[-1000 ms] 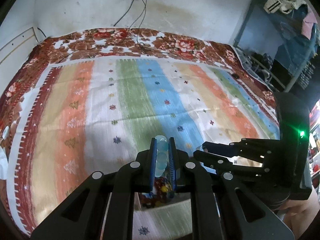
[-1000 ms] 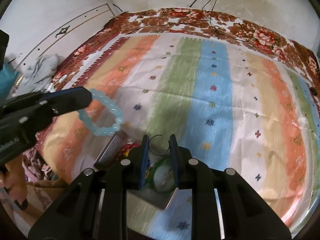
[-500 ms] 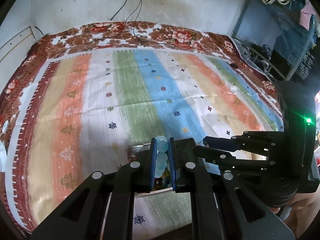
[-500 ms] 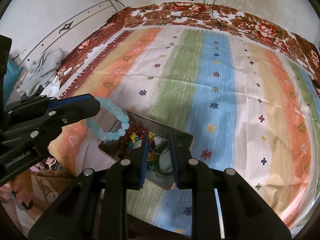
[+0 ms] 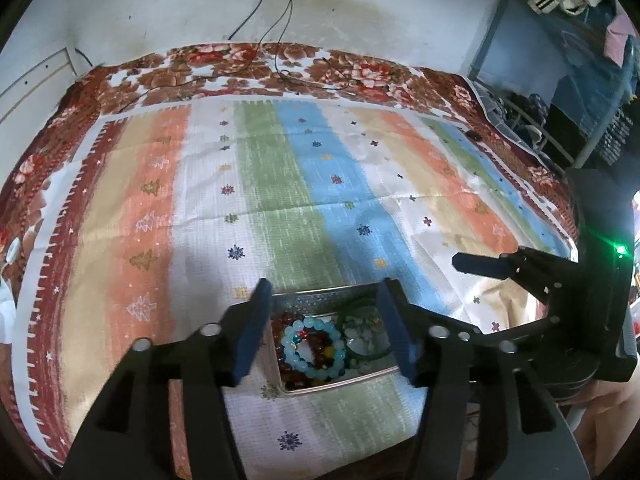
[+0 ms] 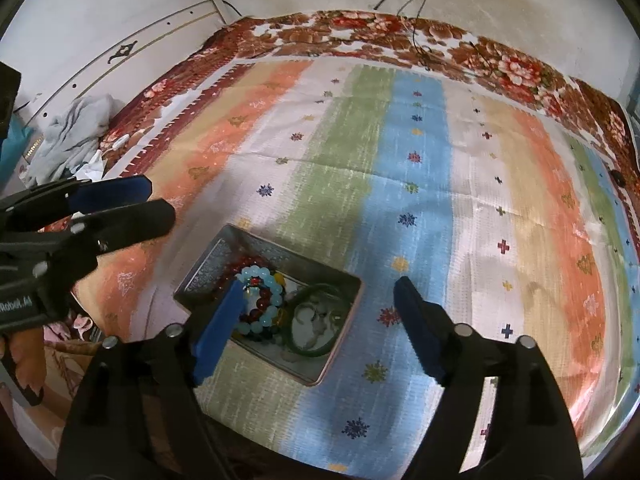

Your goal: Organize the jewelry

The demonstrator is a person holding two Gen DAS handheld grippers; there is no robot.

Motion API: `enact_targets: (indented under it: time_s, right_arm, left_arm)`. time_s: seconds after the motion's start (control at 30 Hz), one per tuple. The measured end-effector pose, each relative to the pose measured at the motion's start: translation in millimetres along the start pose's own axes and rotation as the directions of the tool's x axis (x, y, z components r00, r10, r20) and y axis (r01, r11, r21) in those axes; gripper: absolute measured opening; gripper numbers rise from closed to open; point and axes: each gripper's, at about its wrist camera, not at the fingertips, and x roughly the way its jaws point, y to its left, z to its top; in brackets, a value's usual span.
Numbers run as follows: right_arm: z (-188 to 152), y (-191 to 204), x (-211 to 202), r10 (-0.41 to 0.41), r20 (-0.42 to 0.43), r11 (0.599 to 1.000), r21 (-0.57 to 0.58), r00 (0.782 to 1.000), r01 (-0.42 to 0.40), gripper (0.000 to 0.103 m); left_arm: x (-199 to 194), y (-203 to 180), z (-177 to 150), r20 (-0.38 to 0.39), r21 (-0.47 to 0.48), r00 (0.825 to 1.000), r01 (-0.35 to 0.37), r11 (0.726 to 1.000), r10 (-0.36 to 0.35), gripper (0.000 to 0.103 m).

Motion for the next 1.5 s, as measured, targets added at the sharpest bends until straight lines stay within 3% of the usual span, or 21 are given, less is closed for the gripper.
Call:
enact_targets:
  time_s: [0.07,0.17,0.4,0.73,0.97,1.1,1.5]
  right_arm:
    - [-2,-2,-4,-0.002,0.016,1.0,0.003,1.0,0.002,0.088]
    - [-5,-5,-9,-0.007,0.032,1.0,0.015,0.999,0.007,0.092]
    - [-15,-16,-27,-0.027,0.083,0.999,0.047,0.996,0.023,0.098]
    - [-37,-17,-57,-0.014,0.142,0.999,0.047,0.99,0.007,0.098]
    - [-59,-15,-82,0.016,0.194,0.998,0.053,0.981,-0.026,0.098]
    - [-72,-15,-91,0.028,0.203,0.997,0.07,0.979,-0.043,0.098]
    - [-90,-18,-85,0.006,0.144,0.996,0.092,0.99,-0.02,0.098]
  left_arm:
    - [-3,1,0,0.015,0.006,1.0,-0.004,1.0,0.004,0.072]
    - [-7,6,0,0.032,-0.006,0.999,-0.011,1.0,0.011,0.081]
    - [-17,6,-6,0.068,0.001,0.998,-0.011,1.0,0.011,0.097]
    - [-34,-11,-29,0.114,0.087,0.991,-0.08,0.993,0.07,0.097]
    - [-61,-26,-47,0.225,0.119,0.964,-0.174,0.978,0.144,0.097]
    - [-71,-27,-54,0.24,0.087,0.965,-0.134,0.987,0.109,0.097]
    - [-79,-40,-69,0.261,0.099,0.956,-0.163,0.982,0.133,0.097]
